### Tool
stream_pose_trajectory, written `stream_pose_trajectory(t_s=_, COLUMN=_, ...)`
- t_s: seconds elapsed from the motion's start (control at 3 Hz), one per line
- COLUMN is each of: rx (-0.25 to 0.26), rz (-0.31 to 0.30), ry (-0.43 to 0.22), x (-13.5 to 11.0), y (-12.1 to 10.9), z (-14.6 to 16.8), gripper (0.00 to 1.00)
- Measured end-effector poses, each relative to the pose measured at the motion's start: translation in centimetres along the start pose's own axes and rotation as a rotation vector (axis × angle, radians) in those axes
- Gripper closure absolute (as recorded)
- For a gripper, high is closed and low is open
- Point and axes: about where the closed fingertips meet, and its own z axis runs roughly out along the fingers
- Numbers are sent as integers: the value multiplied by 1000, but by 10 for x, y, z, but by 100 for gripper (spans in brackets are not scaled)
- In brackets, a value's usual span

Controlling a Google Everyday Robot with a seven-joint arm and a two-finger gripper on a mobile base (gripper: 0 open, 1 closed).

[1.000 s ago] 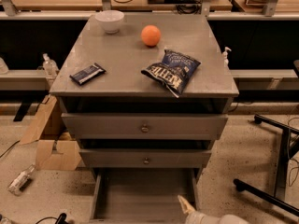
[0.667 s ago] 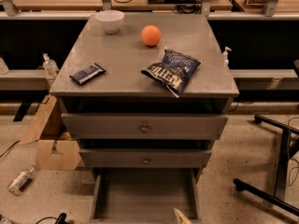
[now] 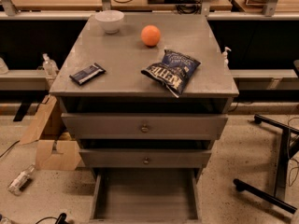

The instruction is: Close bottom drawer

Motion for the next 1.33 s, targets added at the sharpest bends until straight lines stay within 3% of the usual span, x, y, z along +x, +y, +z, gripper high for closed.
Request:
stream_pose_trajectory(t_s=0.33, rx=-47, rz=7, ry=13, x=12, y=8, z=21, gripper=49)
stream_pose_trajectory(t_s=0.67, rx=-66, rz=-20, ry=3, x=3, y=-18, z=43, gripper=80)
stream_pose_trajectory(t_s=1.0, rx=-63, rz=-42, ry=-1, x=-7, y=-49, z=57, gripper=99)
stream_pose_trajectory(t_s=1.33, rx=-67, rz=-56, ry=2, x=-14, y=-76, z=71, gripper=100)
